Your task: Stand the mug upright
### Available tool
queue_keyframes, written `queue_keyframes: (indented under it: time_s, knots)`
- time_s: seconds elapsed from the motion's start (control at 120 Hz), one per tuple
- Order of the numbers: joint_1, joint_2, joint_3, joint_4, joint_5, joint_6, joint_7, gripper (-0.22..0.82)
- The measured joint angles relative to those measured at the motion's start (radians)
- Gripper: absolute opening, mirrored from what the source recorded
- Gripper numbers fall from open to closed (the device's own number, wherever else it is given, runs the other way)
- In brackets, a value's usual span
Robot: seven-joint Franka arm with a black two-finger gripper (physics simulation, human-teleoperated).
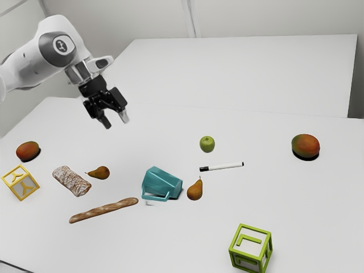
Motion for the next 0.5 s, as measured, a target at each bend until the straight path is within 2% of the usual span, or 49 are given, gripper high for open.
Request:
queue_keyframes:
  time_s: [0.217, 0.5]
  knots:
    - [0.006, -0.015, 0.002, -0.223, -0.164, 0.13, 0.094, 0.6]
    - [0.006, 0.034, 0.008, -0.338, -0.327, 0.24, 0.23, 0.6]
